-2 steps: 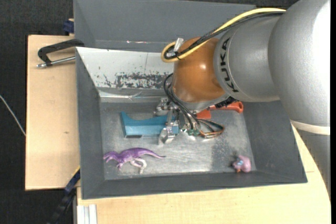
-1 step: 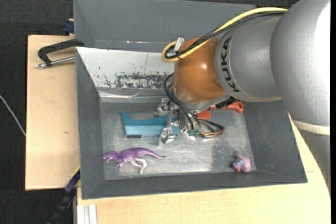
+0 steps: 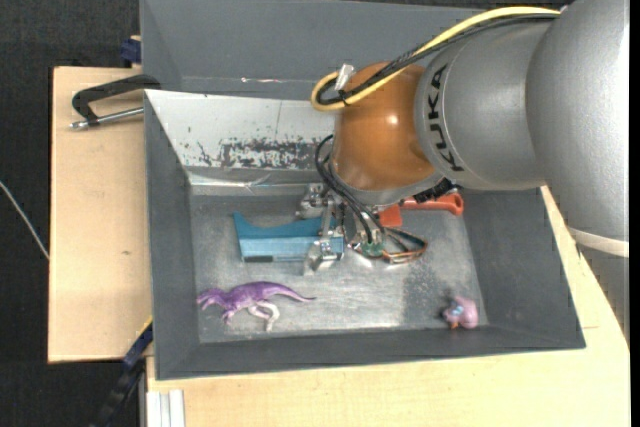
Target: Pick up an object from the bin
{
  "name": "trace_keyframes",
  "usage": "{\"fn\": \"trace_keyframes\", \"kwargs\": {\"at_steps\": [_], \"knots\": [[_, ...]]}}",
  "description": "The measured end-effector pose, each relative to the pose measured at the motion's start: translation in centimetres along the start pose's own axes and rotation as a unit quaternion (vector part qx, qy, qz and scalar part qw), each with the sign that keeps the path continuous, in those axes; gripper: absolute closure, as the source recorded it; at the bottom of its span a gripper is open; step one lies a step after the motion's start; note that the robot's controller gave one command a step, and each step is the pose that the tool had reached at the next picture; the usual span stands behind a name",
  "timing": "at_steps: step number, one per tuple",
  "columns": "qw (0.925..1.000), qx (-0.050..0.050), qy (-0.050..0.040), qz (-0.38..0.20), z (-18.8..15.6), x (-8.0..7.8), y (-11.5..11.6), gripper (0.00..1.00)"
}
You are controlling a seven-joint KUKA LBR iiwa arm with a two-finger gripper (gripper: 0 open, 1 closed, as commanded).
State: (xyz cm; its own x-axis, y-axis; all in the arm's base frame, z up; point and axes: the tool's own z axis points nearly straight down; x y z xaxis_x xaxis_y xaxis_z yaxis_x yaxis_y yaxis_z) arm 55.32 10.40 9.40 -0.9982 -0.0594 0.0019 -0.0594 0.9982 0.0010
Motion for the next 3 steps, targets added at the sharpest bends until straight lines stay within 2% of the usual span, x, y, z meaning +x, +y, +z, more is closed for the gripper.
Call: {"fn": "trace_keyframes", "kwargs": {"at_steps": [1, 3], "knots": [[1.0000, 0.000, -0.0025, 0.000, -0.8, -0.1, 0.0, 1.00], [1.0000, 0.000, -0.0004, 0.000, -2.6, 0.0, 0.0, 1.00]]}}
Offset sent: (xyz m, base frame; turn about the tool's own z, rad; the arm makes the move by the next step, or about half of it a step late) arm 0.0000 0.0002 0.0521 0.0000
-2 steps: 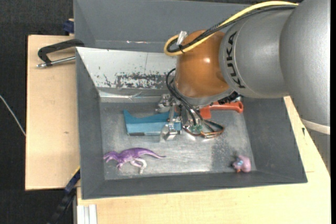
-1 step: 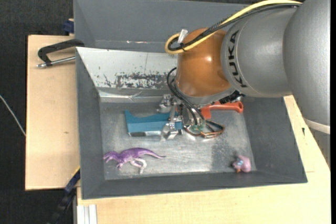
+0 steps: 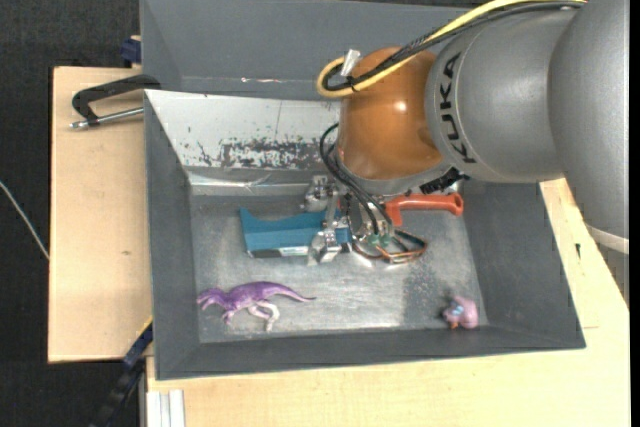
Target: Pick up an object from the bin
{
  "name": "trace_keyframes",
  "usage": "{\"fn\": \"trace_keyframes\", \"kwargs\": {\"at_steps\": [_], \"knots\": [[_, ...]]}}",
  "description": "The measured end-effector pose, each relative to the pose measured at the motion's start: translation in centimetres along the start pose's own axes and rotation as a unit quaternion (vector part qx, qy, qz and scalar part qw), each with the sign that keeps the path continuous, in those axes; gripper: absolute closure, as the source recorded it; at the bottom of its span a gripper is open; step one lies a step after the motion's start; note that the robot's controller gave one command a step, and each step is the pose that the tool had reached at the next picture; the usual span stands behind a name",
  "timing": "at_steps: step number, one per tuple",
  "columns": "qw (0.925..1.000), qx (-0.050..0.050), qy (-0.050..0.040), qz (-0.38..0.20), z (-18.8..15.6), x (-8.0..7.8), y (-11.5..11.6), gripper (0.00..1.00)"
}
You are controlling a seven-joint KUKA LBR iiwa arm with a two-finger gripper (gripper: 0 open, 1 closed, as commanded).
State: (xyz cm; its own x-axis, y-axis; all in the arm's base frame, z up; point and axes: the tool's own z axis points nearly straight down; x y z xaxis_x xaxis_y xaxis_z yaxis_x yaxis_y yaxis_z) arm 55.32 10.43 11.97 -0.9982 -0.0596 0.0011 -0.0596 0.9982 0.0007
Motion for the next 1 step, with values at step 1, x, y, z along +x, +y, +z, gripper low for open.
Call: {"fn": "trace_keyframes", "kwargs": {"at_steps": [1], "knots": [[1.0000, 0.000, -0.0010, 0.000, -0.54, -0.04, 0.01, 1.00]]}}
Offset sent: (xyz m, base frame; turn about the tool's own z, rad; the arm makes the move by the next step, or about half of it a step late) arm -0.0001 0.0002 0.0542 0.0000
